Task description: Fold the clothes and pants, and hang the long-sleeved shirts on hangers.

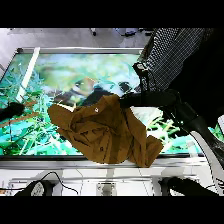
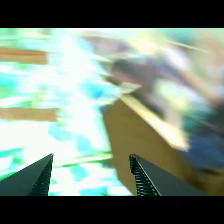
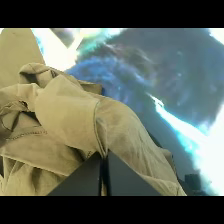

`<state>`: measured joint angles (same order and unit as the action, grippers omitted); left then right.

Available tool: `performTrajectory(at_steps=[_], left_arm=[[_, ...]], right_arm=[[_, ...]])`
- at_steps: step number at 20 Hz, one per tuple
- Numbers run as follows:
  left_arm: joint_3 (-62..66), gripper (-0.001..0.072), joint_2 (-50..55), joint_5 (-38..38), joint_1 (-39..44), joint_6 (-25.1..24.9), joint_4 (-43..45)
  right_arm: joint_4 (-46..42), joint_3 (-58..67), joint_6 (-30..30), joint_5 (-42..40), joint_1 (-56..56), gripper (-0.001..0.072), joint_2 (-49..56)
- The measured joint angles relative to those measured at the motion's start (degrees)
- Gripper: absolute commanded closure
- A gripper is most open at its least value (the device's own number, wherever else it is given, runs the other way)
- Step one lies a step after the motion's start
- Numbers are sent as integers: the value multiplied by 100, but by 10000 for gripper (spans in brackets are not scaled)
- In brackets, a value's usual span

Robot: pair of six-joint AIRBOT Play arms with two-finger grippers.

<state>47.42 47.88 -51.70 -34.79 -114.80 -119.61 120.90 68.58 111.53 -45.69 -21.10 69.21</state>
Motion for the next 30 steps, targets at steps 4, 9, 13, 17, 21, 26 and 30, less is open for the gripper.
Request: performTrajectory(at_steps=[4, 9, 13, 17, 21, 26, 30], left_arm=[[0, 136, 302, 151, -1104, 0, 730], [0, 136, 990, 348, -1749, 0, 1088], [0, 136, 1504, 581, -1902, 0, 1506], [2, 139, 2063, 1021, -1941, -7, 1646], [2, 325, 2592, 1204, -1947, -549, 1141], [9, 676, 2811, 1296, -1947, -1123, 380], [7, 676, 2581, 1060, -1954, -1235, 264]], right_arm=[[17, 0, -83, -101, 0, 676, 0], [35, -2, -140, -192, 0, 676, 0], [35, 0, -146, -225, 0, 676, 0], [37, -2, -157, -232, 0, 676, 0], [39, 0, -157, -232, 0, 675, 0], [42, -2, -160, -229, 0, 675, 0], [42, -2, -160, -229, 0, 675, 0]])
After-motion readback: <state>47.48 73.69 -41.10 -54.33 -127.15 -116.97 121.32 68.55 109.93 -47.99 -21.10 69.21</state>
